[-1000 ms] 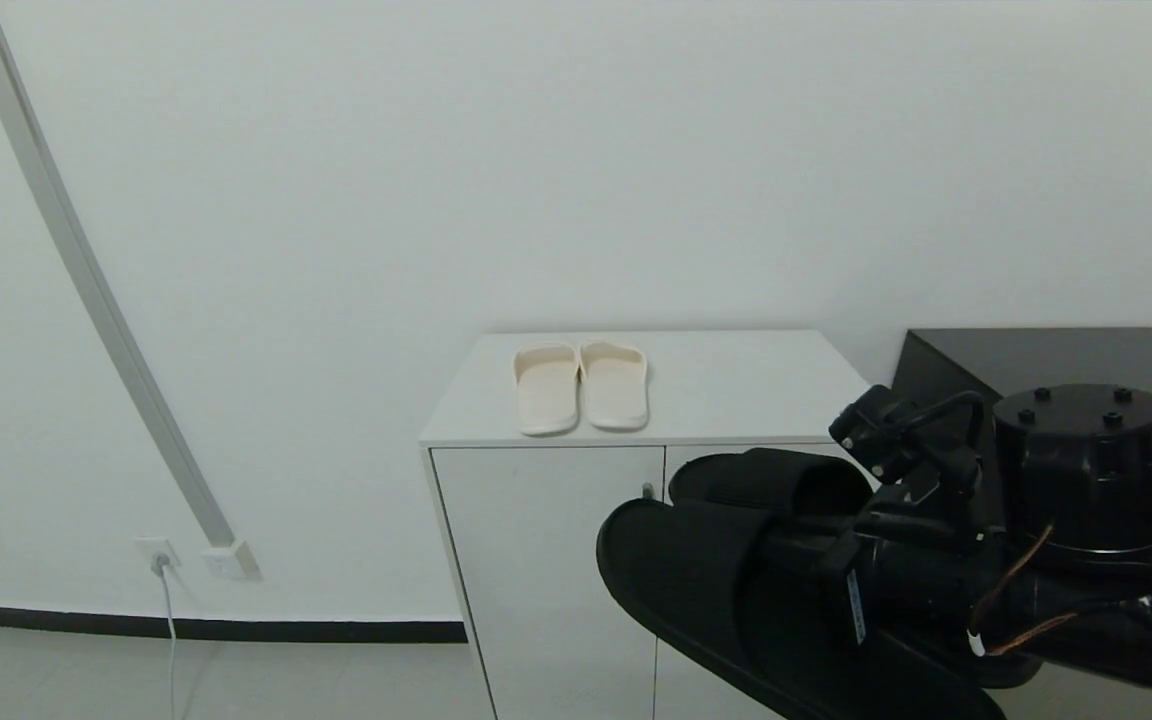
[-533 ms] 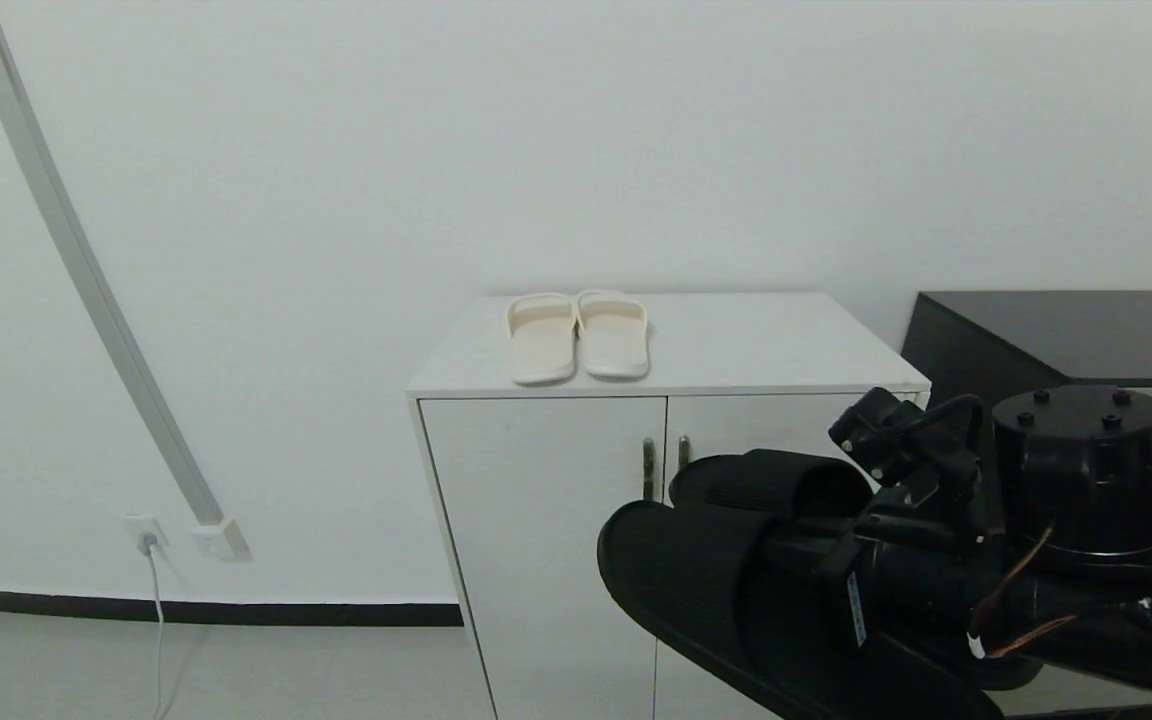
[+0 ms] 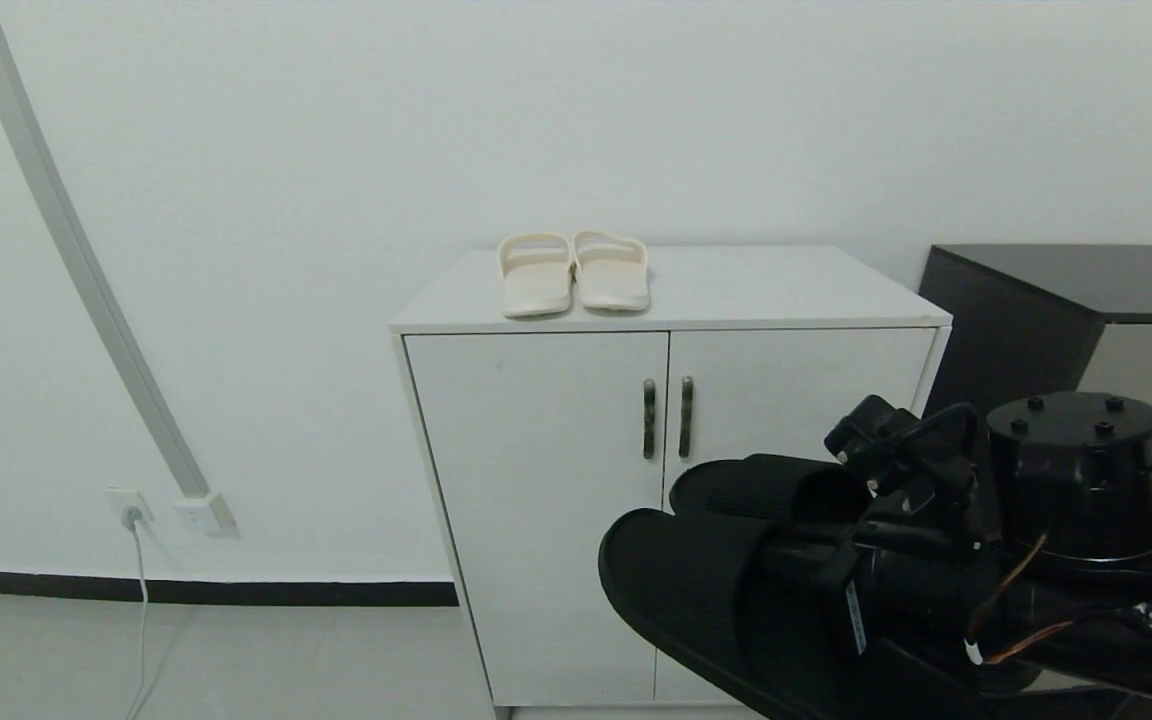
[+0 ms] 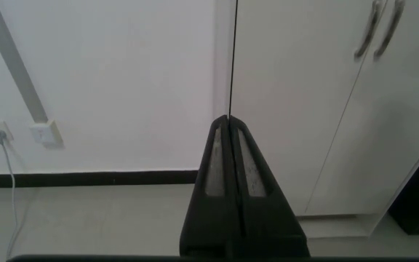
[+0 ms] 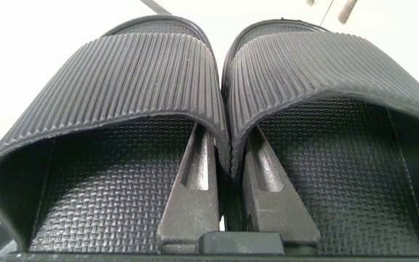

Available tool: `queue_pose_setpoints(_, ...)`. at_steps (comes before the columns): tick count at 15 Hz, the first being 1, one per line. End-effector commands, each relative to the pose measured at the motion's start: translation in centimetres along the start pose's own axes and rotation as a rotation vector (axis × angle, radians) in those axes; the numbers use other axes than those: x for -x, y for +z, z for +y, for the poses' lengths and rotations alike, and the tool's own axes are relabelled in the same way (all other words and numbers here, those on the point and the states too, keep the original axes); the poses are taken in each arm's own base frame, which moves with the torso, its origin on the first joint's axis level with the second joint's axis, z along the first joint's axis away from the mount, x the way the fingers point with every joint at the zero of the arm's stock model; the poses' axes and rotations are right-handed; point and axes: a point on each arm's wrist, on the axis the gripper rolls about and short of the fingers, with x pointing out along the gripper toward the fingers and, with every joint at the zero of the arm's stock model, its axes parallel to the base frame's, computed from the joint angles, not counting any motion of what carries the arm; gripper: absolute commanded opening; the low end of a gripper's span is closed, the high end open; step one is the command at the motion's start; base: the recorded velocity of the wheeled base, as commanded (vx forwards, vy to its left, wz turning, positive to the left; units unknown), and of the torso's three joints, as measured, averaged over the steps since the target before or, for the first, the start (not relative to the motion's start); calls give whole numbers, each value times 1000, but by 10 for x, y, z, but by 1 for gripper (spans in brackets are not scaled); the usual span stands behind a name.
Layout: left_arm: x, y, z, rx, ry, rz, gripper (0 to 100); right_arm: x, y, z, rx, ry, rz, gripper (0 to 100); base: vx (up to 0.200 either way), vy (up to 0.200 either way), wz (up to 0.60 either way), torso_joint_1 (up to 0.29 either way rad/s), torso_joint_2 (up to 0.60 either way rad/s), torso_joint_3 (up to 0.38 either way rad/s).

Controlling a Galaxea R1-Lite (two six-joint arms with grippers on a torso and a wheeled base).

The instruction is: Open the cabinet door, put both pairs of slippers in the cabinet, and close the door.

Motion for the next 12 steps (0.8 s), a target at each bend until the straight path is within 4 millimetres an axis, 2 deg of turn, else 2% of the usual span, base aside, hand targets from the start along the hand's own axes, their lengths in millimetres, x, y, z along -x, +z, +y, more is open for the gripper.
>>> queue_pose_setpoints(1, 0, 0, 0, 0, 1, 1, 0, -1, -1, 0, 1, 1, 7, 0, 0, 0, 0, -144, 466, 330)
queue_pose_setpoints(9, 0, 0, 0, 0, 1, 1, 0, -3, -7, 0, 1, -1, 30, 0, 0, 0, 0, -93, 452, 351)
queue_pose_setpoints(12, 0, 0, 0, 0, 1, 1, 0, -4, -7, 0, 1, 1, 32, 0, 0, 0, 0, -31, 160, 141)
